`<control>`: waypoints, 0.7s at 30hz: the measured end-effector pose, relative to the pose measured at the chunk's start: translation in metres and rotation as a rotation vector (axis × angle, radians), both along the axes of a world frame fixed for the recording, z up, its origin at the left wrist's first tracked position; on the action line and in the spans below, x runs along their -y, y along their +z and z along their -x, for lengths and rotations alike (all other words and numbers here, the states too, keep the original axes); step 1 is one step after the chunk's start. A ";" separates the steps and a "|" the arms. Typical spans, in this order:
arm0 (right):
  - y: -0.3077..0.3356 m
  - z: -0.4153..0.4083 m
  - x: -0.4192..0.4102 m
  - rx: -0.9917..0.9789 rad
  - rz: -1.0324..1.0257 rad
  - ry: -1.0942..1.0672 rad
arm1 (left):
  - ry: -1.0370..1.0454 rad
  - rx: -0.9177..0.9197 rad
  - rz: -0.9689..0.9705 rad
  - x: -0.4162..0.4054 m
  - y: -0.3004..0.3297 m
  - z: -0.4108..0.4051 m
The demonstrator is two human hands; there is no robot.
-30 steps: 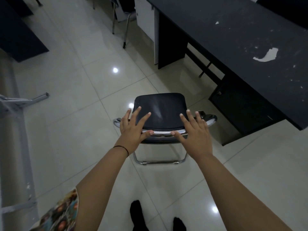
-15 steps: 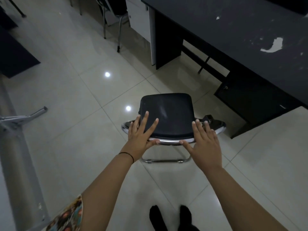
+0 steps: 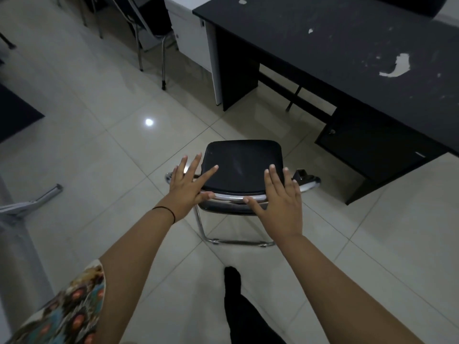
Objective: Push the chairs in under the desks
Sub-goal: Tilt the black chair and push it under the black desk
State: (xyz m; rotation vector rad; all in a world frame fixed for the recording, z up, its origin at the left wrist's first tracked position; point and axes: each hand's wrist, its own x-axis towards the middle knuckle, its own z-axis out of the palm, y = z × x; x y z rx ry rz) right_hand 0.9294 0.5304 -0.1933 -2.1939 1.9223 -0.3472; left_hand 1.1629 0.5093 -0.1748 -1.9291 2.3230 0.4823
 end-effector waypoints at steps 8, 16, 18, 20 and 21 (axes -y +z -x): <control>-0.004 -0.071 0.015 -0.017 -0.040 -0.078 | -0.123 0.104 -0.133 0.047 0.004 -0.067; 0.004 -0.103 0.048 -0.003 -0.013 -0.157 | -0.181 -0.042 -0.011 0.092 0.007 -0.100; 0.008 -0.105 0.049 0.008 -0.029 -0.188 | -0.201 -0.070 -0.005 0.095 0.006 -0.103; 0.011 -0.109 0.049 -0.019 -0.068 -0.225 | -0.219 -0.076 0.007 0.095 0.007 -0.104; 0.012 -0.112 0.048 -0.029 -0.096 -0.251 | -0.226 -0.078 0.003 0.095 0.008 -0.106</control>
